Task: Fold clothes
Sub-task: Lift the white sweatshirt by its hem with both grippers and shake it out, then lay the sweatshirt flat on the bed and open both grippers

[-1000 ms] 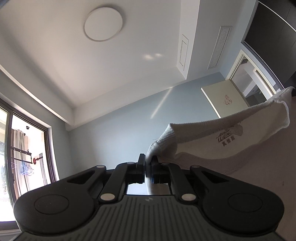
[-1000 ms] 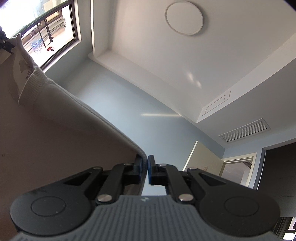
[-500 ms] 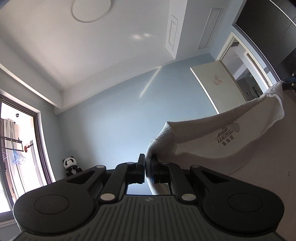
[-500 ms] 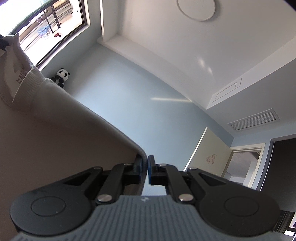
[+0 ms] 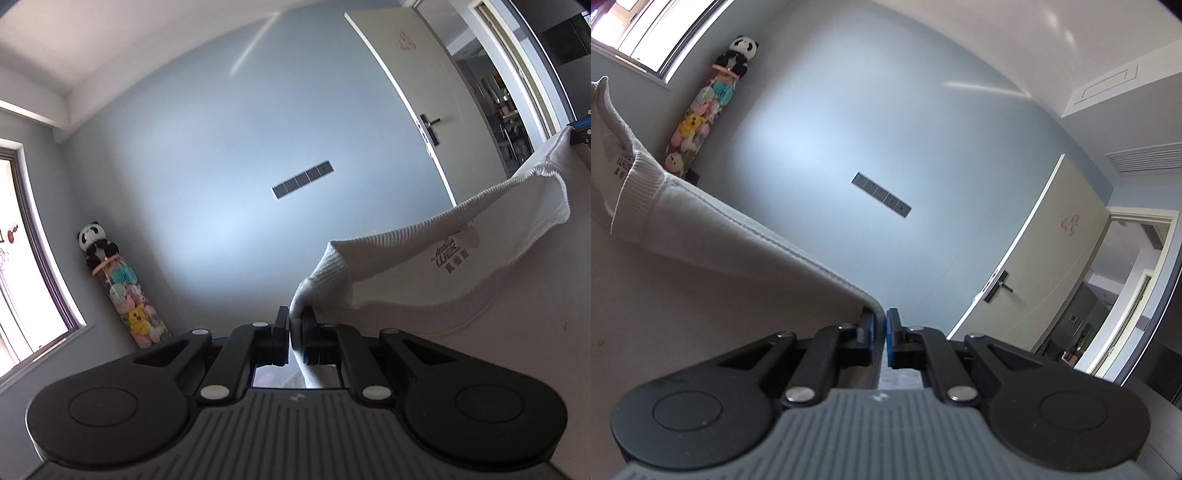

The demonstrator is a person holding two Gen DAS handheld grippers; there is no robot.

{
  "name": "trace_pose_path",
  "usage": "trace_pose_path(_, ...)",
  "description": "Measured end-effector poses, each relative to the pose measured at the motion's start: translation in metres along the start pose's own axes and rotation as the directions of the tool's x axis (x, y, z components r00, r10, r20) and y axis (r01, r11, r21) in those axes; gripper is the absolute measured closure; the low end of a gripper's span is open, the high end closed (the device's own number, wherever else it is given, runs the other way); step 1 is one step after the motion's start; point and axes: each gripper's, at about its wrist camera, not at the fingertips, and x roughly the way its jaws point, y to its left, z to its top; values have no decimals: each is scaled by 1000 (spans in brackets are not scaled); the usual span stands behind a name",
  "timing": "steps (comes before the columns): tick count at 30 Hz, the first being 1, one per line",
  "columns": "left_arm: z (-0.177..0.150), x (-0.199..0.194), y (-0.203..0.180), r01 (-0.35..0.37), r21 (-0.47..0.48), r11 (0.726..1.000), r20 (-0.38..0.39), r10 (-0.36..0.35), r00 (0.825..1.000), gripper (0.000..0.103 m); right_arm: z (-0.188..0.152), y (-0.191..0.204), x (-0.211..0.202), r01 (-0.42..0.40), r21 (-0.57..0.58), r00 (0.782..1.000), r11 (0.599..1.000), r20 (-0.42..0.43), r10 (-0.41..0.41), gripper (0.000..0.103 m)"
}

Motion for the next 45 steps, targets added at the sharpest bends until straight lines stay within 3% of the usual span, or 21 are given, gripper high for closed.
trace_pose_path(6,-58,119,-33,19,43,999,-149,-12,989,96,-41,49,120,-54,-3,987,999,-150,53,96)
trace_pose_path(12,-128,215,-69,65,93,994,-284,-36,958,96,-93,101,227,-98,-26,960,995,-267,88,96)
trace_pose_path(19,-185,274,-102,135,160,978,-359,-70,931,94,-152,153,317,-175,-43,905,984,-401,143,96)
trace_pose_path(22,-198,285,-112,153,183,971,-368,-76,927,89,-168,169,331,-198,-46,888,979,-431,160,95)
trace_pose_path(23,-201,286,-114,156,193,969,-369,-76,926,82,-171,171,335,-207,-43,882,977,-441,167,94)
trace_pose_path(26,-204,285,-119,157,208,966,-355,-75,932,77,-174,172,340,-203,-30,873,979,-459,167,75)
trace_pose_path(27,-202,284,-119,155,207,966,-351,-74,933,70,-173,170,340,-196,-22,871,980,-463,164,62)
trace_pose_path(28,-200,282,-119,153,204,967,-345,-76,936,65,-171,164,339,-184,-3,870,983,-465,161,56)
trace_pose_path(30,-192,269,-110,158,166,973,-312,-100,945,39,-168,151,333,-156,47,873,987,-461,160,53)
trace_pose_path(33,-175,243,-92,172,117,978,-278,-134,951,35,-157,131,313,-114,119,882,986,-444,155,51)
trace_pose_path(37,-156,196,-65,193,94,977,-272,-161,949,35,-137,106,265,-124,223,888,967,-411,208,51)
trace_pose_path(41,-154,141,-34,241,57,969,-316,-211,925,35,-127,95,206,-175,325,868,929,-394,302,48)
trace_pose_path(45,-169,86,-11,282,46,958,-406,-240,882,35,-128,93,142,-213,424,841,880,-379,386,45)
